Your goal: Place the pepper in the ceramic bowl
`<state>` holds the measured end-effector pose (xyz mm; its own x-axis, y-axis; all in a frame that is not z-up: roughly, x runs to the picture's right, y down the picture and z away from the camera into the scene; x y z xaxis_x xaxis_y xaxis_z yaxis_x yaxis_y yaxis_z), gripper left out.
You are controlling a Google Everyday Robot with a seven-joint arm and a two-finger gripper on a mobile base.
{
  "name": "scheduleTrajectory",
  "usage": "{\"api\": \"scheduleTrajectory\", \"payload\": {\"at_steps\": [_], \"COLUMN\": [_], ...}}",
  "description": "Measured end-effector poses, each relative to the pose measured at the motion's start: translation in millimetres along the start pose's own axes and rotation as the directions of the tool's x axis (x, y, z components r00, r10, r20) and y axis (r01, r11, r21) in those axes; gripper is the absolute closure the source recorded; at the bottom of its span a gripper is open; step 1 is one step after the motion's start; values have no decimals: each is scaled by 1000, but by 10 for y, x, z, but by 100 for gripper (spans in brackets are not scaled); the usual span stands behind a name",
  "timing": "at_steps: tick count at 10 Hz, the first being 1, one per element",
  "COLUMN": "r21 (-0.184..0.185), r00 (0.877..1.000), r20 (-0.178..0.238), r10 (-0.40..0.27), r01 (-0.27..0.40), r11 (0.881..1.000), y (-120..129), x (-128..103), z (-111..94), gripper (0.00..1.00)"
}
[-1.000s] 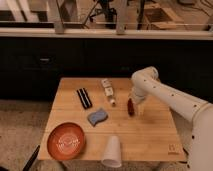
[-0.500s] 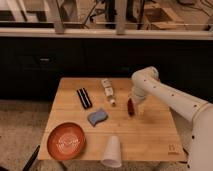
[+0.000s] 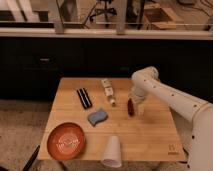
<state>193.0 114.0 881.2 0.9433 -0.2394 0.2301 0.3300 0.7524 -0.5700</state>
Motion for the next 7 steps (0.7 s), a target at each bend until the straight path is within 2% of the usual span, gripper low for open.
{"api": "scheduleTrajectory", "payload": {"at_steps": [7], "r21": [3], "r00": [1000], "r20": [1], "r10": [-6], "r01": [6], "r11": [1000], "y": [-7], "x": [6], "z": [-4], "gripper": [20]}}
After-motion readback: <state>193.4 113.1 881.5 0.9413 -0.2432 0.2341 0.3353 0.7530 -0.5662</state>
